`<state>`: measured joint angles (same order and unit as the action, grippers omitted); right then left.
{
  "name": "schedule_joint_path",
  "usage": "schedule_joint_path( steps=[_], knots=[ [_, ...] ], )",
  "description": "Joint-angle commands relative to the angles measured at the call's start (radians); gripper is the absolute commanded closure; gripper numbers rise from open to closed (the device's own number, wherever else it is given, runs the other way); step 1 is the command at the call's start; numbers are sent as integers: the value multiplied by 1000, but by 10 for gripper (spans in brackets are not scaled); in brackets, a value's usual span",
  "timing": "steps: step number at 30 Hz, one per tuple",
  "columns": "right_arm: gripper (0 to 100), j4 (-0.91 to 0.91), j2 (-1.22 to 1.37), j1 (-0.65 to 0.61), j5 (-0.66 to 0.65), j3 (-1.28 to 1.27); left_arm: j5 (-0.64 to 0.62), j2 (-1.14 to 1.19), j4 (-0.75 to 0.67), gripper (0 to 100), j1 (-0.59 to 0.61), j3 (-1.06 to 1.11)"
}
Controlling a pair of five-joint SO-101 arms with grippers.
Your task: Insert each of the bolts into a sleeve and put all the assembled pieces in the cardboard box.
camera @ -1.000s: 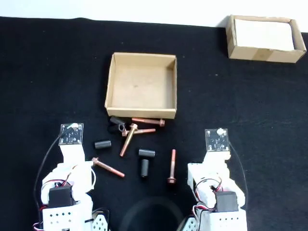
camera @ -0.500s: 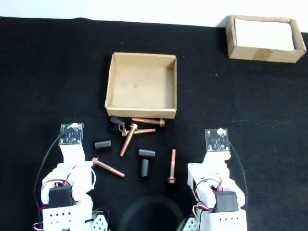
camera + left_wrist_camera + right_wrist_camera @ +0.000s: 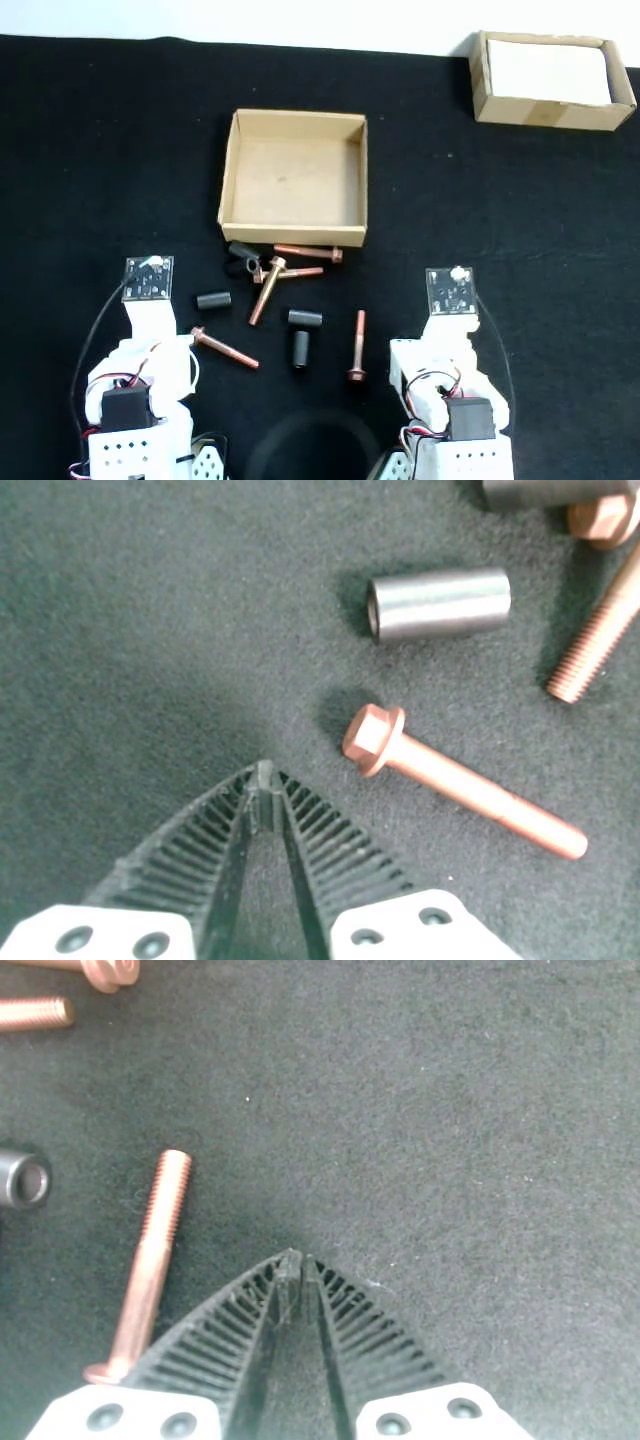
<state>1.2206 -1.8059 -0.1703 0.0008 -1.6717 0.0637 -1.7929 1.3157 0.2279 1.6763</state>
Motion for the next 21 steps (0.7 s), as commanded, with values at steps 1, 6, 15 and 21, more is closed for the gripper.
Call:
schedule_joint_path(
  steps=[1,6,15,21],
  knots=[
    [992,7,2,8,-8,-124,5,1,5,989,-10,21],
    [992,7,2,8,-8,-124,5,1,5,989,-10,21],
    [992,7,2,8,-8,-124,5,1,5,987,-62,21],
    [992,7,2,8,-8,-124,5,1,5,987,-117,21]
  ],
)
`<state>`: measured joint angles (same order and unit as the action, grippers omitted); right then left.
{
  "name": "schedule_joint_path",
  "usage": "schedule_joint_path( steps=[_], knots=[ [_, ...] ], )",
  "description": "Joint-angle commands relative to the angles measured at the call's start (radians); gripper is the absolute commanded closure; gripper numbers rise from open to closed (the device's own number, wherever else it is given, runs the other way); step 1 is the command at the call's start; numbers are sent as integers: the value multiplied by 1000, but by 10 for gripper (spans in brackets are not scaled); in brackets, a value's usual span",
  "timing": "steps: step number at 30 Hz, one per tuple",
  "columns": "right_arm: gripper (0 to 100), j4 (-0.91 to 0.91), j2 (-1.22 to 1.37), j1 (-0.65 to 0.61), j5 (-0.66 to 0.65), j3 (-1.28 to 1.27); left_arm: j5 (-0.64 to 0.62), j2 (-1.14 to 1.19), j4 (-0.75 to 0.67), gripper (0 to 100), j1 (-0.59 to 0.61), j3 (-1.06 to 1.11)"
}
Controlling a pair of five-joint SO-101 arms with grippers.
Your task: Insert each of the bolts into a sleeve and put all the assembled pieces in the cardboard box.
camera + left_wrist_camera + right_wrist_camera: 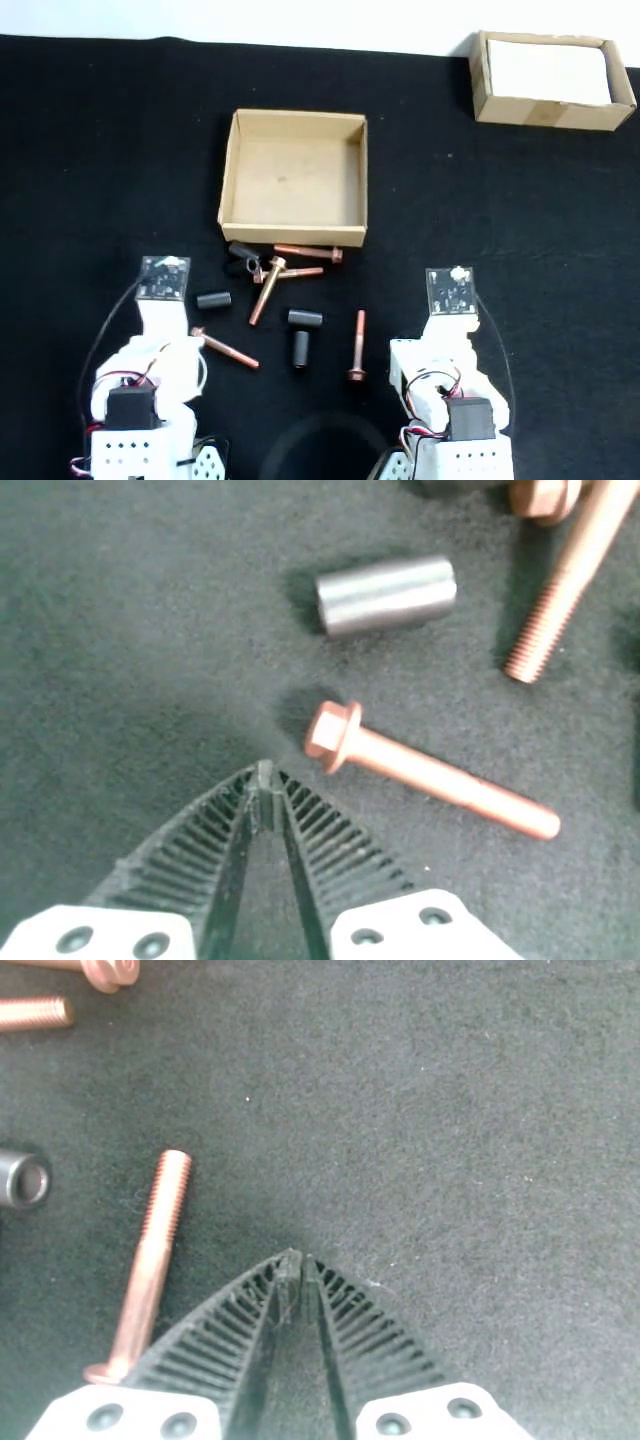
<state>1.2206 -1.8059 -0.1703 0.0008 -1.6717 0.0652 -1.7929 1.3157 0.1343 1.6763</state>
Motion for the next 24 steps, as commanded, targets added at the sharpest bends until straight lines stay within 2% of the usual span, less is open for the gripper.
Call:
schedule_joint_path(
  steps=[1,9,17,24],
  knots=[
    [992,7,2,8,-8,-124,3,1,5,987,-24,21],
    [992,7,2,8,-8,-124,5,-1,0,987,-21,-7],
    [992,7,2,8,-8,-124,6,2,-52,976,-7,-344],
    [992,7,2,8,-8,-124,-2,90,-40,758,-8,-631]
  ],
)
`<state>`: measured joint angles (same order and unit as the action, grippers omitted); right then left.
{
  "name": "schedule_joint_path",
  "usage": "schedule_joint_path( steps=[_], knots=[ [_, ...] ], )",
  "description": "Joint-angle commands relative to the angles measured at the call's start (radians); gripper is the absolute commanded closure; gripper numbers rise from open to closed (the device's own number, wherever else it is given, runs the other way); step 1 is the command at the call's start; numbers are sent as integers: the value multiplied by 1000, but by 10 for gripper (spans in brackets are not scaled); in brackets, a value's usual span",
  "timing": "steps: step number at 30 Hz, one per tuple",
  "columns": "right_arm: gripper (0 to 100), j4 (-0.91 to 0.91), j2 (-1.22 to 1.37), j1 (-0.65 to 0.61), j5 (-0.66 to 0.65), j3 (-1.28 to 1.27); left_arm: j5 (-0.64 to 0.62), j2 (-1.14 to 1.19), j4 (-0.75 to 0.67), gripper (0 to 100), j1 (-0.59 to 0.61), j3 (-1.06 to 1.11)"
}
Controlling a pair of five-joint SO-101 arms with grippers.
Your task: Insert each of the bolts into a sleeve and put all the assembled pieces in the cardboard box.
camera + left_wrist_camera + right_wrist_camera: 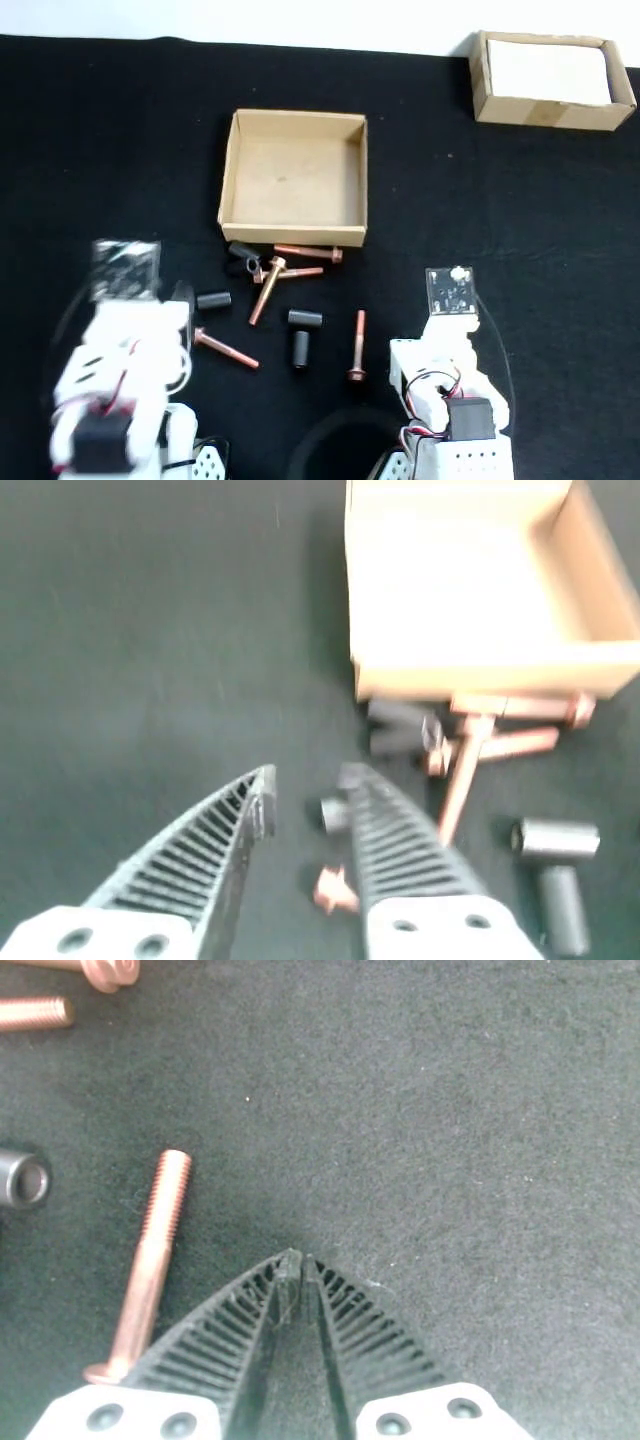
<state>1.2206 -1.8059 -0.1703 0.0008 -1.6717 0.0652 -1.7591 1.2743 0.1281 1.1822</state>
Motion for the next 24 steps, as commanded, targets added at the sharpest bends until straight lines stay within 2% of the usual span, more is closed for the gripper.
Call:
schedule_joint_path(
  steps=[1,12,16,24],
  knots=[
    [992,7,2,8,-8,-124,-2,99,38,742,-2,-191],
    [992,7,2,8,-8,-124,-2,776,470,730,-4,-713],
    [992,7,2,8,-8,-124,-3,891,480,730,-4,-722],
    [992,7,2,8,-8,-124,-5,908,482,730,-2,-700]
  ],
)
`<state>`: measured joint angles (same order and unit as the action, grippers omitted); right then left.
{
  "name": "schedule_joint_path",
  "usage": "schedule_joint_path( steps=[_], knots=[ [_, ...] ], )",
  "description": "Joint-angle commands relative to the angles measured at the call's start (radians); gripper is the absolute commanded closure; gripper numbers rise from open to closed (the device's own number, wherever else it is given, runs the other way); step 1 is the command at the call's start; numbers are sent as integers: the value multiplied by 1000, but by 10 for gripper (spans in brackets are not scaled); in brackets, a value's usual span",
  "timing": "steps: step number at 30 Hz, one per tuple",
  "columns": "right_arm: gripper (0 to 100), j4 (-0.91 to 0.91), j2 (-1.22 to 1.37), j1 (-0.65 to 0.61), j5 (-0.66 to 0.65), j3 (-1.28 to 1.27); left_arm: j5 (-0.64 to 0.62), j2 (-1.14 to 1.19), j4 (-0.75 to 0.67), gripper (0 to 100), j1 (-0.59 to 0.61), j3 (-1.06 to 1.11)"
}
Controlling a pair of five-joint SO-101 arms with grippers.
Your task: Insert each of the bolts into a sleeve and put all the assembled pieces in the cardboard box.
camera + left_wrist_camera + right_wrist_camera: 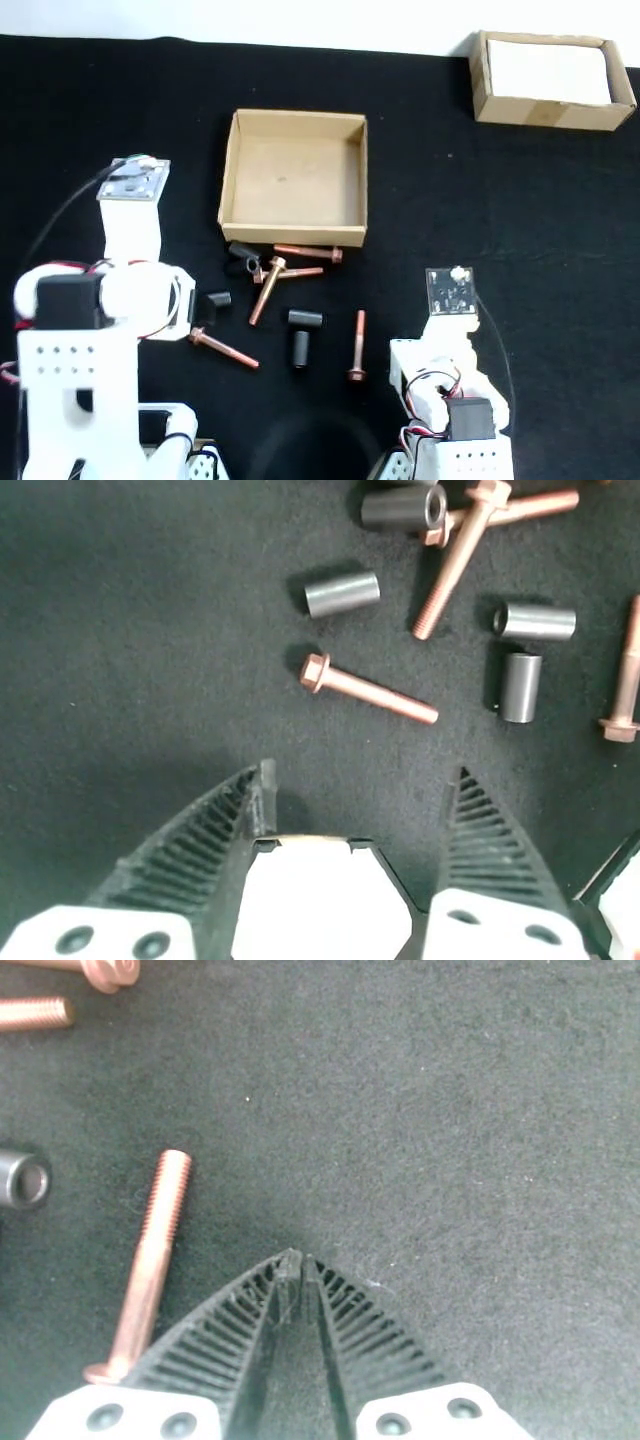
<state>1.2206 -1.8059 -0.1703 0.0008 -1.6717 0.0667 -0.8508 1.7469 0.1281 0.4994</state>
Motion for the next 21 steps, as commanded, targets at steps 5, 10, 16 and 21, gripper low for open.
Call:
schedule_joint_path(
  steps=[5,10,16,21],
  knots=[
    [992,5,2,4,-8,-124,-6,-1,14,730,1,-15],
    [992,7,2,4,-5,-124,-6,-1,14,730,2,61],
    [992,8,2,4,-5,-124,-150,4,9,730,-13,148],
    [992,2,2,2,-6,-125,-201,-1,6,728,-131,151]
  ],
)
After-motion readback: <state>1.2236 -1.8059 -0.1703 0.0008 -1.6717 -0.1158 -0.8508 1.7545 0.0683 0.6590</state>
